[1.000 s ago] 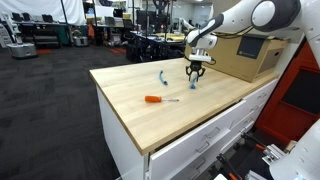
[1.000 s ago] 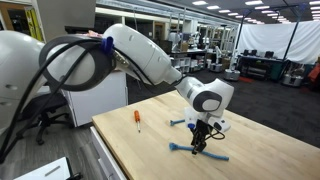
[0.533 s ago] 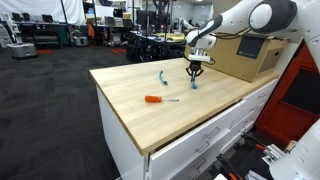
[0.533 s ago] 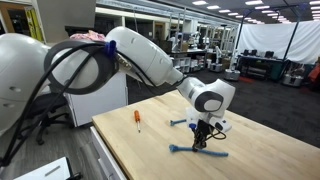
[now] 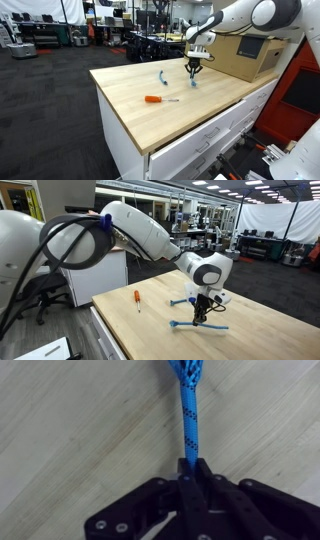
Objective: Place the rope on the right on top of the rope on the left.
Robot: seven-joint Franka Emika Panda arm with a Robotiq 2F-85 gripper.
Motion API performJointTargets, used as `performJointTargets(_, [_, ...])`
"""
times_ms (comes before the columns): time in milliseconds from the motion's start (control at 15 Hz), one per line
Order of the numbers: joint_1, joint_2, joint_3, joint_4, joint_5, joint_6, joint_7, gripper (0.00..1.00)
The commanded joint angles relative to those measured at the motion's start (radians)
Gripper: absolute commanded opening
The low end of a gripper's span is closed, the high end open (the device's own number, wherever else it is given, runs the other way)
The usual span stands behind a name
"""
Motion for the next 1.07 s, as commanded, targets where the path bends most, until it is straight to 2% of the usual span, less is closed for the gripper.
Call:
performJointTargets(0, [0.034,-0.076,-0.007,-0.039,-0.06,-0.027,-0.059,0.03])
performJointTargets(267, [0.082,-0.122,0.008,-0.043,-0.181,-0.054,-0.175,0.03])
performJointTargets(600, [0.153,-0.173,0.054,-0.054,-0.277,-0.077,-0.303,0.03])
performJointTargets(1000, [0.204,-0.137,0.125,0.018,-0.333,-0.118,-0.498,0.03])
